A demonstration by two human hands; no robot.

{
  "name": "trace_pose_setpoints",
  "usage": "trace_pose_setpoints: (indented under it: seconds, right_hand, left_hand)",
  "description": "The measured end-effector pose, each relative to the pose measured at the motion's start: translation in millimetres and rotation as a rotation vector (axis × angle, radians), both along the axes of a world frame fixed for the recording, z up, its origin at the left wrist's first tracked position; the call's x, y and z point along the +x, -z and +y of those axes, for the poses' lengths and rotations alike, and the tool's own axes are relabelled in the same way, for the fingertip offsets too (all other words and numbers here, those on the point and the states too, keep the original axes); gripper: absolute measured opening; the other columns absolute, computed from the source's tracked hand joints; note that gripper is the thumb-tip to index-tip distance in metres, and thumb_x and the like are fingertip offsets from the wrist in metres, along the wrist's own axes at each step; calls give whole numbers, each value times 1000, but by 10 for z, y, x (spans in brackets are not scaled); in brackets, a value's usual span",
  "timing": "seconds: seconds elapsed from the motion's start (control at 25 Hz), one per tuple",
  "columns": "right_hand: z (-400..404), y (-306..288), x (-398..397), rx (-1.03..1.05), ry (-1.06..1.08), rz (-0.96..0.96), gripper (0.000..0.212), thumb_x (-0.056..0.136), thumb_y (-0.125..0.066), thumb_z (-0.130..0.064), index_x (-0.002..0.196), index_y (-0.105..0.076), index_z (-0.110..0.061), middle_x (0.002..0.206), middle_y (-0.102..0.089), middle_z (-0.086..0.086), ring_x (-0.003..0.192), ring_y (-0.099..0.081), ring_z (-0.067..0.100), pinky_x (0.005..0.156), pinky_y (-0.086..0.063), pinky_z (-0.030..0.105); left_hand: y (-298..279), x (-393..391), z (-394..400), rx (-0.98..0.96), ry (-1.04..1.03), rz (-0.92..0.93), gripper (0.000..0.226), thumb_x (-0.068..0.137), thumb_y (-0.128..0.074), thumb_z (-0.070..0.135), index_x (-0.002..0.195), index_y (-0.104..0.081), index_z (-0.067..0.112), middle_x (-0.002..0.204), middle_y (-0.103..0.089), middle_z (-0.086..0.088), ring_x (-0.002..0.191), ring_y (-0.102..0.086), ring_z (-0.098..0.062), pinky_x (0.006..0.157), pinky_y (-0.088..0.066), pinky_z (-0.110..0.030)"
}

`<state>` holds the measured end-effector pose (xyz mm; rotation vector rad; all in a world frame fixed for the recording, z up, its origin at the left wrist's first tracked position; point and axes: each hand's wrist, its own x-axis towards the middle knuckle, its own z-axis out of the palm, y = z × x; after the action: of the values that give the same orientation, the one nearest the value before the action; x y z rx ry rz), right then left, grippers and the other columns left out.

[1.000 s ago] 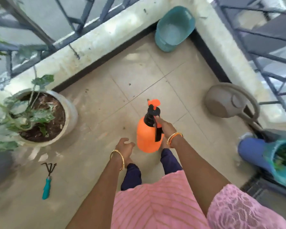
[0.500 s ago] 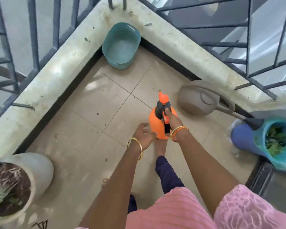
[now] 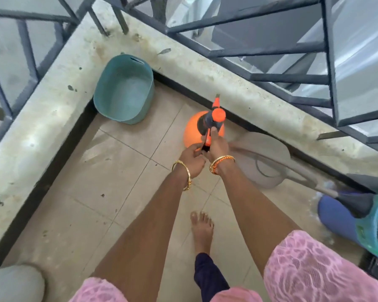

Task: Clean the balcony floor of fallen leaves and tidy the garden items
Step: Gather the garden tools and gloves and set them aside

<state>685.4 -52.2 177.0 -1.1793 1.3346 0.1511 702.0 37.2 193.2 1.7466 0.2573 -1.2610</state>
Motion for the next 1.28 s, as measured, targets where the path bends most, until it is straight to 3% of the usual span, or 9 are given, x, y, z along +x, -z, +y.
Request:
trace_pose_setpoints:
  seconds: [0.12,0.2,0.32,0.48,0.72,0.88,1.08,1.16,1.28]
  right_hand:
    - [-139,203,125,-52,-13,-21,45,96,-31,-52,71,-58,-25,93,-63,10,92,-60,33,86,-46,45]
    - [-169,222,144,-55,3,-43,50,99,-30,-45,71,-59,-16,86,-61,10,81,-56,27,80,-44,39]
    - [-150,302,141,-73,-22,-46,47,100,-28,-44,93,-59,-9,90,-59,11,82,-53,25,69,-38,31]
    - [-74,321,100,18,100,-14,32,97,-34,-46,100,-51,-19,104,-55,9,102,-53,29,94,-45,46]
    - [-148,265,136,-30,12,42,46,100,-29,-41,120,-55,-10,105,-54,8,105,-51,29,95,-43,39]
    - [-145,202,121,-34,-15,57,41,99,-30,-45,109,-56,-15,107,-58,9,106,-54,29,97,-44,44]
    - [6,102,-215,-90,-75,91,34,90,-35,-54,77,-48,-25,91,-57,3,95,-56,25,94,-47,48]
    - [191,43,-447,-205,-215,152,38,92,-35,-48,74,-50,-18,86,-58,7,92,-57,30,86,-47,41]
    - [571,-130,-816,-368,-604,189,39,99,-36,-32,87,-56,-1,91,-61,19,89,-56,35,73,-39,35]
  left_hand:
    - [200,100,-186,34,9,32,50,87,-43,-12,133,-48,8,129,-54,-11,109,-59,-24,86,-50,-37]
    - [260,55,-224,38,36,40,53,86,-48,-12,134,-46,8,135,-52,-16,121,-54,-30,87,-51,-39]
    - [301,36,-224,35,65,22,57,85,-49,-13,136,-44,12,134,-53,-14,124,-52,-29,80,-53,-33]
    - [282,82,-202,77,53,-21,59,82,-40,-18,133,-48,11,137,-50,-12,127,-49,-26,99,-47,-45]
    - [124,200,-291,182,-6,-90,41,85,-48,-6,122,-47,12,113,-58,-11,93,-57,-26,91,-50,-43]
    - [-35,222,-340,145,52,-112,50,85,-45,-8,131,-48,11,122,-56,-9,103,-59,-33,77,-45,-33]
    - [-229,10,-54,269,141,-137,47,89,-45,1,134,-45,12,129,-54,-11,112,-56,-28,92,-49,-36]
    - [-343,-178,218,342,216,-175,45,91,-44,3,135,-45,12,130,-53,-12,114,-54,-28,95,-47,-39]
    - [-479,-557,782,463,375,-249,42,94,-42,10,136,-42,12,132,-49,-12,120,-48,-28,98,-44,-41]
